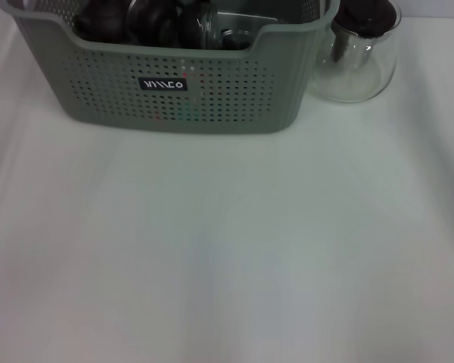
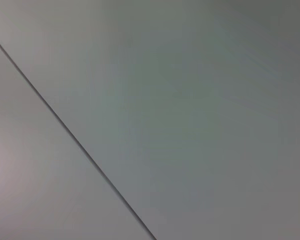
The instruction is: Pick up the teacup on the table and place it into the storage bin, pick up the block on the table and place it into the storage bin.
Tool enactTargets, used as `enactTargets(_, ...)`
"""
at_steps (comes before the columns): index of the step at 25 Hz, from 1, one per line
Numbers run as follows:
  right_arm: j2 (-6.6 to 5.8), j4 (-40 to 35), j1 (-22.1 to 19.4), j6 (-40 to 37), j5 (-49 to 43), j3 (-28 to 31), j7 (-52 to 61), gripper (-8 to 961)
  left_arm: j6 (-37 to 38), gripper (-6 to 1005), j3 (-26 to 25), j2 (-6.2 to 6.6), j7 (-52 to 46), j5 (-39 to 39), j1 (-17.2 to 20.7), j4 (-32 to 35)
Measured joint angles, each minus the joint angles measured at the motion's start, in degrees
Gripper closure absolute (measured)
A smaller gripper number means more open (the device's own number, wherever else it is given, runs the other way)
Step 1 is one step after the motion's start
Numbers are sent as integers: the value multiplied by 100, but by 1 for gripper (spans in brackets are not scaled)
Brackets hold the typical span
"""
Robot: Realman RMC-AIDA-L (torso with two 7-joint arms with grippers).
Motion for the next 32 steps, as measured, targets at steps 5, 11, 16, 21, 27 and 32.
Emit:
enactTargets(5,0,0,0,0,0,0,0,36,0,255,0,0,0,0,0,0)
enactTargets(11,0,0,0,0,0,0,0,36,0,255,0,0,0,0,0,0)
enactTargets(16,0,0,0,0,0,0,0,36,0,255,0,0,0,0,0,0)
enactTargets(21,0,0,0,0,0,0,0,36,0,255,0,0,0,0,0,0)
enactTargets(27,0,0,0,0,0,0,0,36,0,255,0,0,0,0,0,0)
enactTargets(32,0,0,0,0,0,0,0,36,0,255,0,0,0,0,0,0)
